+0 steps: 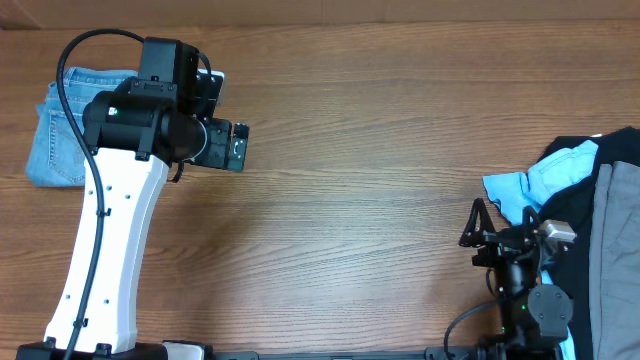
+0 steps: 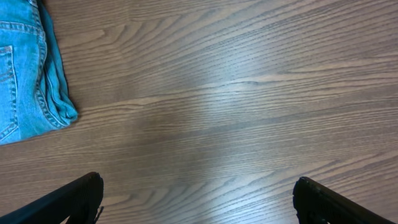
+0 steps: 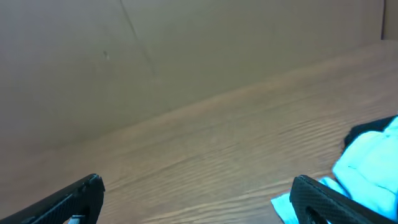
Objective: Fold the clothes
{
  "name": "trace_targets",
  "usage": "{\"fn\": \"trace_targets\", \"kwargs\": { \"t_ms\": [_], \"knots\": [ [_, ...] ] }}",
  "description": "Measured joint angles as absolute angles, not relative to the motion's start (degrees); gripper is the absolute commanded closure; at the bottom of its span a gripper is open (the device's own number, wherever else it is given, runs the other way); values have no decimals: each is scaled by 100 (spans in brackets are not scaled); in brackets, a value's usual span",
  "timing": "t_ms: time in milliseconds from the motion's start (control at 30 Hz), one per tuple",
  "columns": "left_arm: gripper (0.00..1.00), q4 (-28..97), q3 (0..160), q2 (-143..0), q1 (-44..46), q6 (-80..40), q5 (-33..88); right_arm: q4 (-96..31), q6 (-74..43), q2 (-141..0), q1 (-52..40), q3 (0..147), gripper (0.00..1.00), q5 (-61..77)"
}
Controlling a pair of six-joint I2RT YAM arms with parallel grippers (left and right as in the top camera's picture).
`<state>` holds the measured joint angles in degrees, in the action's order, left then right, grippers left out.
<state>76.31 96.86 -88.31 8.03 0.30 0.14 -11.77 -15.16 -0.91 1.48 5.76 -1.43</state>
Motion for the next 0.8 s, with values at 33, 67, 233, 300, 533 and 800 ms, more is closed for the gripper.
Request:
{"fn": "trace_targets", "kwargs": {
  "t_ms": [33,67,233,300,533,800],
  "knots": [
    [0,7631,9686,-8831,803,30,16,-972,-1516,-86,148,447,0,-143],
    [0,7629,9686,-8831,803,30,14,-742,-1516,-86,148,318,0,-143],
    [0,7629,9686,-8831,803,30,14,-508,-1514,-84,148,104,0,-128],
    [0,7631,9686,-8831,803,30,14,-504,-1516,-84,148,104,0,-128],
    [0,7631,9686,-8831,803,30,14,-504,-1516,-84,148,104,0,-126],
    [0,7629,9686,-8831,803,30,14,-499,-1516,-84,148,104,0,-128]
  ]
}}
